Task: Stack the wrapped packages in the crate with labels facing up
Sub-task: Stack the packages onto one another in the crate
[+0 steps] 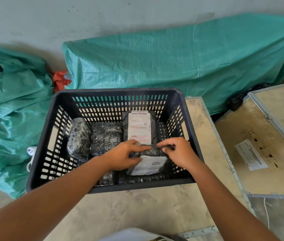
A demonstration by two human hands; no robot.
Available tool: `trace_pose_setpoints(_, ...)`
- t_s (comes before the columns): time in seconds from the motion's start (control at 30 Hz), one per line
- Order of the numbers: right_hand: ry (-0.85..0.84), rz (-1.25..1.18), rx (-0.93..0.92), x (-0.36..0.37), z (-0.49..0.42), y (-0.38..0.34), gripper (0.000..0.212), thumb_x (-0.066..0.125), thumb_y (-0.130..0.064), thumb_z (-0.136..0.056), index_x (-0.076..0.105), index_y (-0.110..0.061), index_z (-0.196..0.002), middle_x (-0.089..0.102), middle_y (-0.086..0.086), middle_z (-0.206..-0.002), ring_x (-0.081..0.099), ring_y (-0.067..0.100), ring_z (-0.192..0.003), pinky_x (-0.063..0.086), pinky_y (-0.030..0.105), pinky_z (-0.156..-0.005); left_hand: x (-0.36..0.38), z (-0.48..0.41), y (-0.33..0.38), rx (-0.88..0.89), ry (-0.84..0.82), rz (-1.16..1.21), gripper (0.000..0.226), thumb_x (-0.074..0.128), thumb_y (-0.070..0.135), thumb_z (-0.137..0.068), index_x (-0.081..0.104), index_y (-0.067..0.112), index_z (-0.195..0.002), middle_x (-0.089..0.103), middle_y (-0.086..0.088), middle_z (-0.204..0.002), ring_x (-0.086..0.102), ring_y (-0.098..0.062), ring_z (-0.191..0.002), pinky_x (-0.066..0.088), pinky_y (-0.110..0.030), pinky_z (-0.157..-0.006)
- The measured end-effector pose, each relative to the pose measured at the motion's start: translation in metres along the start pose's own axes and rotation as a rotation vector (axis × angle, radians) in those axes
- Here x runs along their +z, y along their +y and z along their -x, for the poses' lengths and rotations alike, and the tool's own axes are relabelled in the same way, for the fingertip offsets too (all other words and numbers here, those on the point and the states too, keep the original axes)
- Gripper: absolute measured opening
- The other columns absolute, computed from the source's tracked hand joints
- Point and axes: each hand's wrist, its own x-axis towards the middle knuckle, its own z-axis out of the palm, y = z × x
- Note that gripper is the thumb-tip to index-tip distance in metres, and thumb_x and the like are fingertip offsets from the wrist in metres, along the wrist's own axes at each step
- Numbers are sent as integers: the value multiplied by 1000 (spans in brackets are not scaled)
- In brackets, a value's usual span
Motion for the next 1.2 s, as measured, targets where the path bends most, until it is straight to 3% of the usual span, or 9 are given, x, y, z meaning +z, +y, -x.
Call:
trace_pose_setpoints(0.07, 49, -98, -81, -3, 4, -4, 27, 72, -10, -95, 82, -33, -105, 68, -26, -108, 62, -12, -104, 52, 32, -105, -16, 7, 4, 1, 74, 80, 53, 68, 24, -94, 55, 48, -140, 61, -1, -123, 61, -27, -110, 49, -45, -100)
trace_pose_setpoints(0.17, 94, -265, -215, -12, 12, -11, 32, 84, -19, -85, 80, -45, -103, 61, -17, -138, 55, 0, -130, 51, 40, -107, -50, 20, 16, -18, 114, 184, 50, 66, 29, -96, 54, 55, -137, 60, 18, -138, 62, -16, -119, 49, -48, -104)
trace_pose_setpoints(0.27, 38, -351, -266, -20, 17, -21, 41, 91, -27, -75, 78, -49, -107, 45, -17, -156, 44, 0, -141, 50, 38, -107, -85, 30, 25, -58, 153, 317, 47, 69, 35, -92, 57, 52, -135, 68, 11, -128, 64, -33, -83, 57, -60, -85)
trace_pose_setpoints(0.43, -65, -348, -368, -26, 14, -54, 74, 93, -21, -72, 65, -52, -132, 51, -16, -147, 50, 4, -138, 45, 41, -114, -130, 37, 45, -41, 237, 567, 57, 76, 37, -82, 60, 46, -135, 72, 3, -123, 73, -25, -105, 63, -47, -77)
trace_pose_setpoints(0.6, 20, -395, -447, -40, 3, -79, 72, 91, -46, -70, 63, -48, -136, 60, -11, -137, 57, 8, -132, 44, 38, -114, -142, 35, 63, 57, 412, 616, 65, 72, 35, -86, 47, 55, -142, 70, 2, -127, 72, -20, -107, 63, -42, -78)
trace_pose_setpoints(0.83, -67, -845, -329, -42, -17, -71, 69, 89, -12, -73, 69, -37, -133, 63, 6, -145, 57, 24, -136, 49, 48, -108, -107, 32, 64, 8, 385, 437, 96, 76, 48, -82, 11, 63, -151, 46, 41, -141, 53, 2, -129, 52, -29, -99)
trace_pose_setpoints(1.0, -72, -966, -161, -31, -41, -50, 68, 85, -6, -71, 72, -41, -128, 68, -1, -137, 63, 20, -129, 56, 43, -99, -77, 15, 39, -48, 223, 546, 110, 81, 33, -84, -2, 67, -148, 48, 16, -151, 60, -9, -125, 59, -35, -87)
trace_pose_setpoints(1.13, -39, -782, -89, -19, -63, -39, 72, 89, -19, -70, 66, -52, -130, 59, -7, -148, 54, 16, -137, 52, 48, -106, -77, -6, 18, -125, 227, 488, 113, 80, 26, -85, -5, 69, -146, 45, 10, -154, 58, -15, -126, 60, -33, -85)
trace_pose_setpoints(1.2, -29, -698, -63, -13, -74, -35, 72, 88, -19, -76, 62, -57, -130, 53, -10, -152, 50, 15, -140, 53, 46, -106, -76, -17, 7, -170, 192, 468, 113, 78, 26, -86, -8, 71, -143, 40, 12, -156, 55, -20, -127, 63, -31, -71)
